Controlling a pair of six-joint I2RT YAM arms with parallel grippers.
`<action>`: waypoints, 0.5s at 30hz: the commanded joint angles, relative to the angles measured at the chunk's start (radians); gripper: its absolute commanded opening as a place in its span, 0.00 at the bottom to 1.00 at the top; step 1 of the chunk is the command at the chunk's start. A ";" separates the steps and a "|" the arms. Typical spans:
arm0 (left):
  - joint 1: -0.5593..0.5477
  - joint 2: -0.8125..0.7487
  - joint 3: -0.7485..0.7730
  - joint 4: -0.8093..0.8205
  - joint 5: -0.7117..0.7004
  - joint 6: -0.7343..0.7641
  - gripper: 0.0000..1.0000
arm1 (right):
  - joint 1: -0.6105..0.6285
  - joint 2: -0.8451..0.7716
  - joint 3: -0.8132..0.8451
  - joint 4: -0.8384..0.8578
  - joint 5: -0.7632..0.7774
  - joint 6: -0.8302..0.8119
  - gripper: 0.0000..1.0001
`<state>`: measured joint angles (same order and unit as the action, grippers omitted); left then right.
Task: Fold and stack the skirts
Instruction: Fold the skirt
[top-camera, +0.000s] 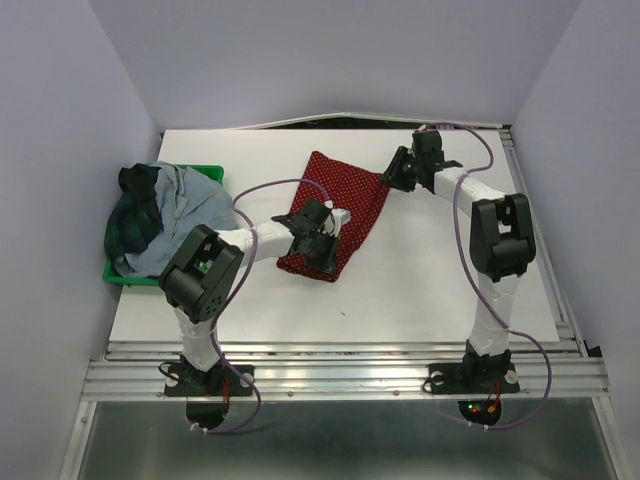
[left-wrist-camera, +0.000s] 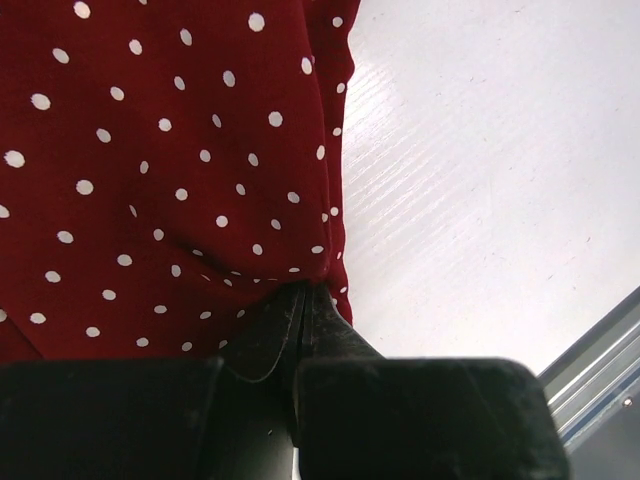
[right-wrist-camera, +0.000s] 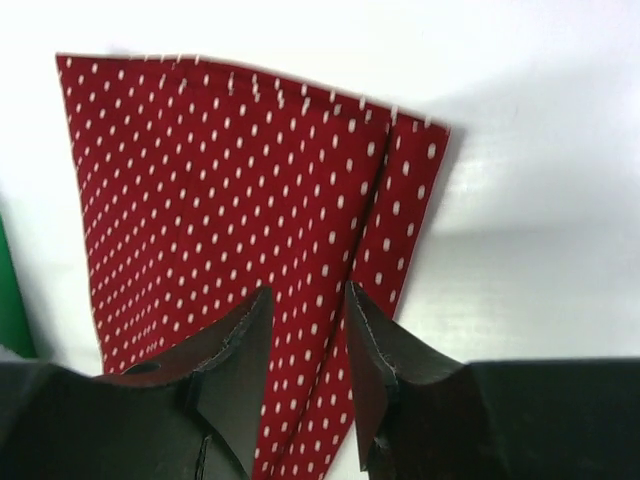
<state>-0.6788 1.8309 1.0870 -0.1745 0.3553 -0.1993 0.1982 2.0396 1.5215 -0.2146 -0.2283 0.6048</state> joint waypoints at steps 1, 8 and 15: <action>-0.016 0.048 -0.044 -0.074 -0.078 0.032 0.00 | -0.005 0.083 0.123 0.044 0.064 -0.043 0.40; -0.018 0.051 -0.048 -0.071 -0.072 0.032 0.00 | -0.005 0.204 0.227 0.075 0.092 -0.043 0.40; -0.021 0.051 -0.053 -0.068 -0.068 0.032 0.00 | -0.005 0.241 0.250 0.103 0.075 -0.034 0.37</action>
<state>-0.6807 1.8309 1.0870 -0.1738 0.3515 -0.1989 0.1974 2.2734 1.7184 -0.1898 -0.1642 0.5789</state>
